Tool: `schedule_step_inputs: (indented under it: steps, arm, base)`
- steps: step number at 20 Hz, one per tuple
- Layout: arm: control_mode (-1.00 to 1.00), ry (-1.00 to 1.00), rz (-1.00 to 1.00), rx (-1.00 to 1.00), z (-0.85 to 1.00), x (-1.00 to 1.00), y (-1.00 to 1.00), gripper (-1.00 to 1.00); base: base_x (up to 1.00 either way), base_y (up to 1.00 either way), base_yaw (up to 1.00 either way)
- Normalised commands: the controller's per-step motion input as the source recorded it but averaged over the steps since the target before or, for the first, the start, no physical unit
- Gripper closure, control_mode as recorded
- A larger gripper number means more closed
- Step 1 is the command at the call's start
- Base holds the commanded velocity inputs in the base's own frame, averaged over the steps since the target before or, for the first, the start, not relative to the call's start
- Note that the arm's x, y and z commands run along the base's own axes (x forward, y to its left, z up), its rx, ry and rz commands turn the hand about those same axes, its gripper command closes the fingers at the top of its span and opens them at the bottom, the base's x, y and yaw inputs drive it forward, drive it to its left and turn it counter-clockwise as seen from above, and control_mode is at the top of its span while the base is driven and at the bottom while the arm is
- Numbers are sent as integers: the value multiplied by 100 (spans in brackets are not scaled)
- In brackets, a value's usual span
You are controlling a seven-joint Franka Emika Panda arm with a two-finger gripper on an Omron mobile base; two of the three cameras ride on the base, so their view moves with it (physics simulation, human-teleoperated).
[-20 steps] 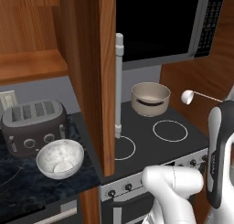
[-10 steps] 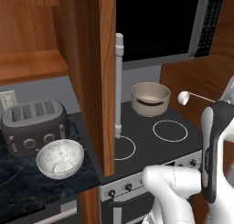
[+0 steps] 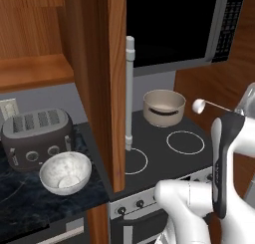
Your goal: Open the cabinet and move the ladle to the pot. Then close the cabinet.
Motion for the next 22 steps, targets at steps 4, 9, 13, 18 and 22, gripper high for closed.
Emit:
schedule_step_inputs:
  steps: [4, 9, 13, 18, 22]
  arm:
    - [-100, 0, -8, 0, 0, 17, -1, 100]
    - [-100, 0, -8, 0, -1, 23, 0, 100]
    - [-100, 0, -6, 0, -4, 22, 0, 100]
    - [-100, 0, -5, 0, -14, 20, 0, 100]
    - [-100, 0, -5, 0, -18, 21, 0, 100]
  base:
    - [0, 0, 0]
    - [0, 0, 0]
    - [0, 0, 0]
    - [0, 0, 0]
    - [0, 0, 0]
